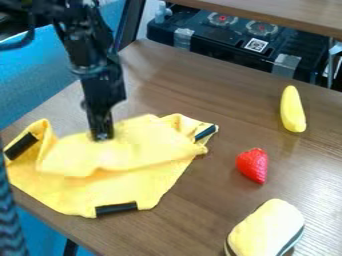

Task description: Unfold the cloth from left to right

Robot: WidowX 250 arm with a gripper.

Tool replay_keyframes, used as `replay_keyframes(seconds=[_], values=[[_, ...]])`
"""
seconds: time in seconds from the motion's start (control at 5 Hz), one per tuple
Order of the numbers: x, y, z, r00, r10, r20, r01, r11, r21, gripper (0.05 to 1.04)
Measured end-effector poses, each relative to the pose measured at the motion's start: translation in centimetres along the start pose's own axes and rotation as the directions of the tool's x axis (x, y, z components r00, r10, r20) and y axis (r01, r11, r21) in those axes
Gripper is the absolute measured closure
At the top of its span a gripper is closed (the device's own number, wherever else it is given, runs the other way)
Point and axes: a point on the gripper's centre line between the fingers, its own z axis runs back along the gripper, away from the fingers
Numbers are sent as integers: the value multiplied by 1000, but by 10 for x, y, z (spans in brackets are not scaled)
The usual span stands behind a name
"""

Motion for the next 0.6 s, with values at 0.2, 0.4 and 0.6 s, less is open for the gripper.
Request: replay_keyframes(seconds=[0.2,0.4,0.6], values=[[0,24,4,999,34,4,-34,999,4,1020],[4,51,2,997,73,-7,-73,997,-20,1020],[14,81,2,994,103,-20,-104,994,-28,1020]])
